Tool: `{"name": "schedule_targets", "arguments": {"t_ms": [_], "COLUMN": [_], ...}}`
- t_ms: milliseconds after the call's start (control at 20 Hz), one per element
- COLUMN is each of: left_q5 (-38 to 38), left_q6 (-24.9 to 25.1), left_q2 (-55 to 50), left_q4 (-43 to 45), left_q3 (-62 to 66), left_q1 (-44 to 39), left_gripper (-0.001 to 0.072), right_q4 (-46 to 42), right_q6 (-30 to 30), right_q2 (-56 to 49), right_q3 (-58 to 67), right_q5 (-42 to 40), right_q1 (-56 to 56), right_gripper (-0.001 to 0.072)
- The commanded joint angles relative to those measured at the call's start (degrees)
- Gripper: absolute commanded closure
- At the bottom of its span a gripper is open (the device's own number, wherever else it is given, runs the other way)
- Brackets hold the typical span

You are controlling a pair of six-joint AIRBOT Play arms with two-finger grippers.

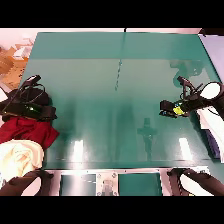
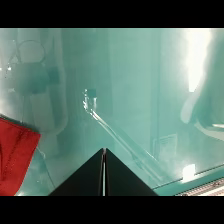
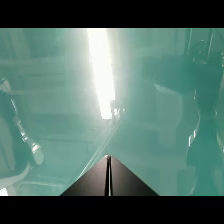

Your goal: Fold the shirts.

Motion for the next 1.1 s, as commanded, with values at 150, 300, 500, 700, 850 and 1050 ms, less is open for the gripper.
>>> {"name": "schedule_targets", "arguments": {"t_ms": [150,300,500,700,850,1050], "left_q5": [0.00,0.00,0.00,0.00,1.36,6.21], "left_q6": [0.00,0.02,0.02,0.00,0.00,0.04], "left_q2": [0.04,0.04,0.04,0.04,0.04,0.04], "left_q4": [0.00,0.02,0.02,0.02,0.00,0.55], "left_q3": [-0.02,-0.02,-0.02,-0.02,-0.02,-0.02], "left_q1": [0.00,0.00,0.00,0.00,0.00,0.00], "left_gripper": [0.0687,0.0687,0.0687,0.0687,0.0687,0.0685], "right_q4": [0.00,0.00,0.00,0.02,0.00,0.00], "right_q6": [0.02,0.02,0.02,0.04,0.04,0.02], "right_q2": [0.04,0.04,0.04,0.04,0.04,0.04], "right_q3": [-0.02,-0.02,-0.02,-0.02,-0.02,-0.02], "right_q5": [0.02,0.02,0.02,-0.09,-4.00,-4.02], "right_q1": [0.07,0.07,0.07,0.07,0.07,0.07], "right_gripper": [0.0697,0.0697,0.0697,0.0697,0.0697,0.0697]}}
